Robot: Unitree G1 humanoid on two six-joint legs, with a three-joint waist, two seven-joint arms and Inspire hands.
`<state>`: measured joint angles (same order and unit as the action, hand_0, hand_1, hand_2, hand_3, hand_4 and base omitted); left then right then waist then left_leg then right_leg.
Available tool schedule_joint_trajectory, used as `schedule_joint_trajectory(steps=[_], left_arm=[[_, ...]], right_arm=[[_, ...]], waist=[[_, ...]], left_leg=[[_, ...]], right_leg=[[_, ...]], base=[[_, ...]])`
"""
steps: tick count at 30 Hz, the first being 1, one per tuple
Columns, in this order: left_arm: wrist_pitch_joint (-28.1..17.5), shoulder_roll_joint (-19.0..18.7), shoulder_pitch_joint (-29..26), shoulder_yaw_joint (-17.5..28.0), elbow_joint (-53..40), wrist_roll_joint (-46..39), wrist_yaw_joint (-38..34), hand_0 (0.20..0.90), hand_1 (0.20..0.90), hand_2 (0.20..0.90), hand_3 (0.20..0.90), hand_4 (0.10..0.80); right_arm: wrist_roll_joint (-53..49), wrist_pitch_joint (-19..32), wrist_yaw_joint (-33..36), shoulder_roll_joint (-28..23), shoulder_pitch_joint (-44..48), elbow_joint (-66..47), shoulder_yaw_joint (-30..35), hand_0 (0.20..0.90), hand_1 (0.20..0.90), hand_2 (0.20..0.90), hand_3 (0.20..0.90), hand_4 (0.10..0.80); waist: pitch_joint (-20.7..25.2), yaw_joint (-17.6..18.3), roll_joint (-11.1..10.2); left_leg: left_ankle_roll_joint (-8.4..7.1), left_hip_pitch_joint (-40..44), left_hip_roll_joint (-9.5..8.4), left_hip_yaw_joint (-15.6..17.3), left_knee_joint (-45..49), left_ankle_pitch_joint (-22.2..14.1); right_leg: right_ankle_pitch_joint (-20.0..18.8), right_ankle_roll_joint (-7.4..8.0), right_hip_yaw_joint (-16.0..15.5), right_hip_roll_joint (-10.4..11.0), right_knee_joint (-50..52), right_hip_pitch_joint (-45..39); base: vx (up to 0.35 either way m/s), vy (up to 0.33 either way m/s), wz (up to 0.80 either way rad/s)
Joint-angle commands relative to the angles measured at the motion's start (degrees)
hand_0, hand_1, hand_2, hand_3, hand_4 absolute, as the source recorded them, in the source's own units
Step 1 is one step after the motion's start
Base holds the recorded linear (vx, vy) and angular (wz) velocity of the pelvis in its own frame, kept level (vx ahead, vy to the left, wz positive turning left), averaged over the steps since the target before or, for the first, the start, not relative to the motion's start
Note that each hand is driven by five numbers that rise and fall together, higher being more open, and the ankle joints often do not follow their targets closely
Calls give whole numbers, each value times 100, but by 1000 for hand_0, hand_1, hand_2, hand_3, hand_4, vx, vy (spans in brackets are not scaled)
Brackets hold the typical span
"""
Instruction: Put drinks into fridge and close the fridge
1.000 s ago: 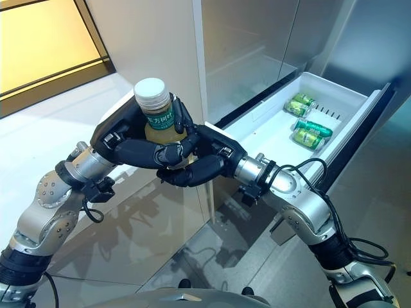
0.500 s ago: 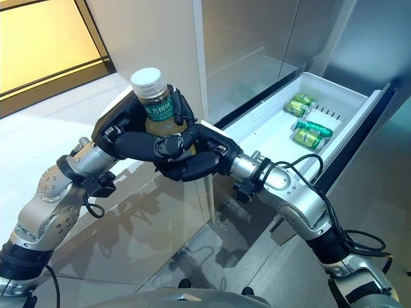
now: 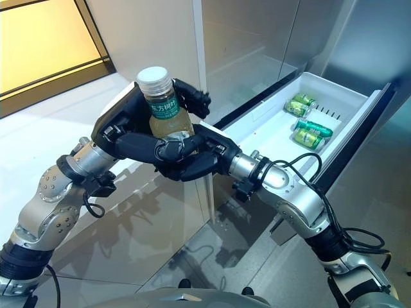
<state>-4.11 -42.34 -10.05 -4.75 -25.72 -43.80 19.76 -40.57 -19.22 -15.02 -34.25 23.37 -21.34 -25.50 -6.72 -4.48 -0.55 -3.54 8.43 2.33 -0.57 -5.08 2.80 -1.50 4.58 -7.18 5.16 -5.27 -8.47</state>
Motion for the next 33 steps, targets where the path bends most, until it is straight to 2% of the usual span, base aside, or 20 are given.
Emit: schedule_joint_trajectory(steps=[1,18,21,25,33], left_arm=[[-965,-111,-811,473,-161,-189,-50,900,900,900,900,800],[-1189,-169,-373,1067,-64,-240,191,900,900,900,900,800],[-1248,-118,-219,1208,-78,-539,508,900,900,900,900,800],[-1275,-100,-83,1318,-94,-620,584,900,900,900,900,800],[-1148,32,147,1429,-78,-1028,1273,900,900,900,900,800]], right_arm=[[-493,864,-149,374,618,-499,414,300,300,300,200,100],[-366,1335,-131,104,574,-775,991,300,300,300,200,100],[-335,1481,-155,11,474,-877,1195,300,300,300,200,100],[-296,1635,-152,-50,379,-943,1369,300,300,300,200,100],[-554,1698,-235,-157,125,-1097,1727,300,300,300,200,100]], waist=[[579,65,-103],[601,48,-111],[609,56,-109],[620,63,-112],[629,107,-116]], left_leg=[[500,-84,-618,-341,8,-231],[497,-110,-615,-377,8,-234],[499,-120,-612,-377,8,-240],[496,-129,-610,-375,8,-241],[502,-141,-606,-355,8,-245]], right_leg=[[-44,-137,46,-323,171,84],[-58,-144,53,-337,154,93],[-54,-147,66,-342,147,102],[-61,-141,77,-347,149,117],[-64,-142,109,-356,146,133]], base=[[0,0,0],[0,0,0],[0,0,0],[0,0,0],[0,0,0]])
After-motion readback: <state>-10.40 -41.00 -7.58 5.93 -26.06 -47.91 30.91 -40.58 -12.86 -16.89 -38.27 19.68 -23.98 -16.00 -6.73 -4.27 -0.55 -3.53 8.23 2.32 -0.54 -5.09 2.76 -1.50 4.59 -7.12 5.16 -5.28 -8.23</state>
